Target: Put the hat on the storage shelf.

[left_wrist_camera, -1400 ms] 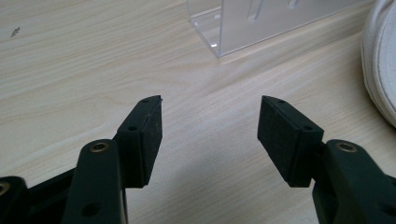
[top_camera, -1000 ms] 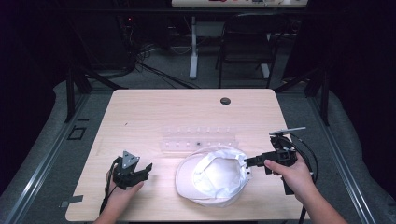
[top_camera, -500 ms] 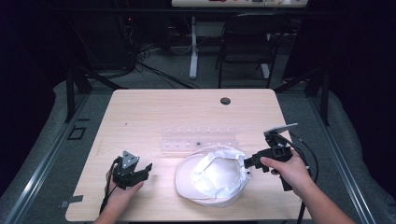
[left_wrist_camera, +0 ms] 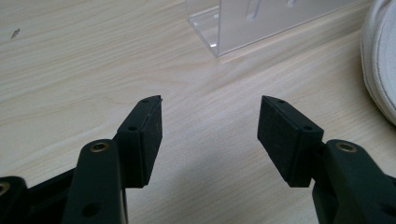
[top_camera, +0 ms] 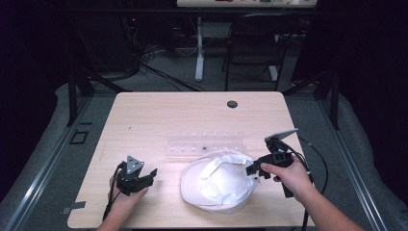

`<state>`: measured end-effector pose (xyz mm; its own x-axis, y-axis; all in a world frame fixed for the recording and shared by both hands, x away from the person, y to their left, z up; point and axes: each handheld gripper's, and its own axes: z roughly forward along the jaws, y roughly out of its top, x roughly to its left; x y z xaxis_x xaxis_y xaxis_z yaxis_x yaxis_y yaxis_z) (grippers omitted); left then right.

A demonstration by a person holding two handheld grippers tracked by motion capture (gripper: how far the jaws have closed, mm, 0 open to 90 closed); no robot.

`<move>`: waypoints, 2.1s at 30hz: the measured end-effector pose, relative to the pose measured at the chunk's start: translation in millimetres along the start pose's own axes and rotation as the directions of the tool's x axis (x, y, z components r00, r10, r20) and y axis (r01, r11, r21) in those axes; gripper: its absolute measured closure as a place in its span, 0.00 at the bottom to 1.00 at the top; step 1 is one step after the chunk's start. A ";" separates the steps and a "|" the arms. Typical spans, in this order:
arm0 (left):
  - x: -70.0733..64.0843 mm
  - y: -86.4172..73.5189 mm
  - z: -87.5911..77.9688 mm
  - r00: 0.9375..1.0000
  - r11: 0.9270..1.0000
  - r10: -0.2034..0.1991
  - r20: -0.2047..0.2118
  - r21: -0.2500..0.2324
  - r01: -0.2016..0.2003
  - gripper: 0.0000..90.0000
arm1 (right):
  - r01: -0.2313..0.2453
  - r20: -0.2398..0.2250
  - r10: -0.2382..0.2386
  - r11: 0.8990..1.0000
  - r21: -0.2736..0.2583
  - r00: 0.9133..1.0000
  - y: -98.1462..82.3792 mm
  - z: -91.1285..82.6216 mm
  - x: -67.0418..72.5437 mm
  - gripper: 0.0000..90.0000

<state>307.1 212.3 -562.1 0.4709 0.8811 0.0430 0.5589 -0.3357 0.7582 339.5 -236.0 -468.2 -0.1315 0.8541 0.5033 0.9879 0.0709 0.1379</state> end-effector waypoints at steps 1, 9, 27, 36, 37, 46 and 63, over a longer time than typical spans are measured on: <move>-0.3 -0.1 0.2 1.000 1.000 -0.001 -0.001 0.000 0.001 0.45 | -0.008 0.011 0.008 1.000 -0.009 1.000 -0.6 1.7 0.9 0.49; -0.5 0.0 0.4 1.000 1.000 0.000 0.000 0.001 0.000 0.45 | -0.038 0.018 0.038 0.999 0.006 0.999 1.3 12.6 -3.9 0.51; -1.6 -0.1 1.0 1.000 1.000 0.001 0.000 0.000 -0.001 0.45 | -0.060 0.008 0.060 0.998 0.032 0.998 4.1 22.1 -4.8 0.74; -2.7 -0.2 1.5 1.000 1.000 0.004 0.001 0.001 -0.004 0.45 | -0.061 0.028 0.061 0.998 0.005 0.998 3.0 17.5 -2.9 0.87; -2.8 -0.2 1.6 1.000 1.000 0.003 0.001 0.001 -0.003 0.45 | -0.055 0.028 0.055 0.998 0.014 0.998 3.4 17.2 -2.8 0.87; -2.8 -0.3 1.8 1.000 1.000 0.005 0.002 0.003 -0.005 0.45 | -0.056 0.017 0.056 0.998 0.002 0.998 3.3 15.0 1.7 0.89; -4.1 -0.3 2.2 1.000 1.000 0.008 0.003 0.003 -0.008 0.45 | -0.042 -0.004 0.042 0.999 -0.013 0.999 7.3 -9.7 16.1 0.89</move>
<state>306.5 208.1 -564.0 0.4775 0.8774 0.0474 0.5571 -0.3440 0.7559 343.8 -226.7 -450.8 -0.0906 0.8542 0.5119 0.9913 0.0283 0.1283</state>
